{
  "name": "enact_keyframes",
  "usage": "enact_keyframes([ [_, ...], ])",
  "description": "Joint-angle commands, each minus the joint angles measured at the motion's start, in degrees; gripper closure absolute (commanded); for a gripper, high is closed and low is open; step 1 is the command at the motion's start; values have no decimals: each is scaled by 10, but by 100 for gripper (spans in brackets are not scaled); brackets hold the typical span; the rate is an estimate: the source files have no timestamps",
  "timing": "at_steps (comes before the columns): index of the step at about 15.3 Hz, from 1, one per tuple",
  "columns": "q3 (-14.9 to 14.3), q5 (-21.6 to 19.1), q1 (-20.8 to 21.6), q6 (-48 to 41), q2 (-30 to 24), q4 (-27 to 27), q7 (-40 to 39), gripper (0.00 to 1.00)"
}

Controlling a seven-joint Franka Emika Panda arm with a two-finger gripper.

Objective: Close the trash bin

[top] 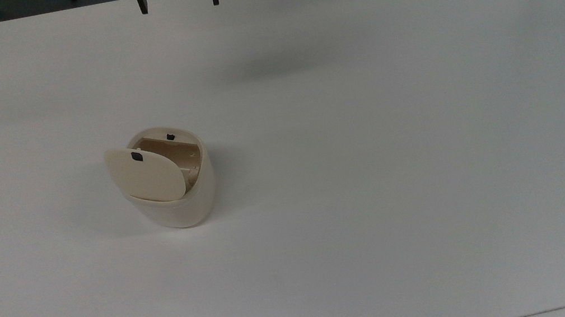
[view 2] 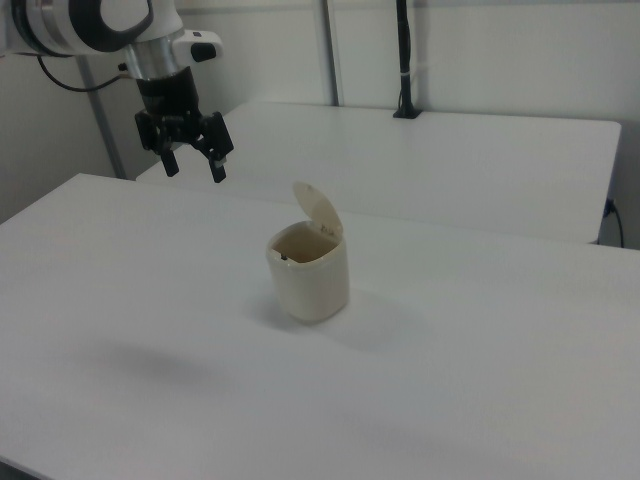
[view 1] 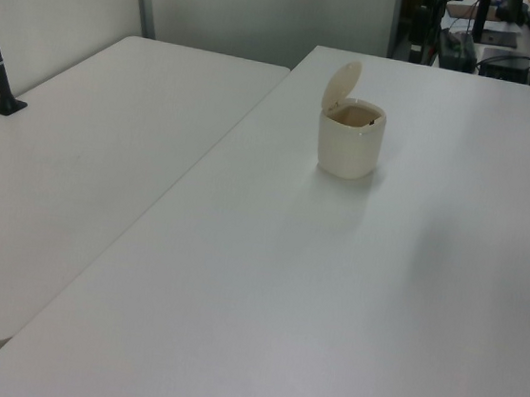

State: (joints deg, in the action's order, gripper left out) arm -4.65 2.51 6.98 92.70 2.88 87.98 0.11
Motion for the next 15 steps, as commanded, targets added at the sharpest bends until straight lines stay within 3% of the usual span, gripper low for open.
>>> enact_keyframes([
  [1,-6,-10,0,-10,-20,12,-14,0],
  [13,-6,-10,1,-13,-20,11,-15,0],
  [15,-5,-10,1,-13,-19,11,-15,12],
])
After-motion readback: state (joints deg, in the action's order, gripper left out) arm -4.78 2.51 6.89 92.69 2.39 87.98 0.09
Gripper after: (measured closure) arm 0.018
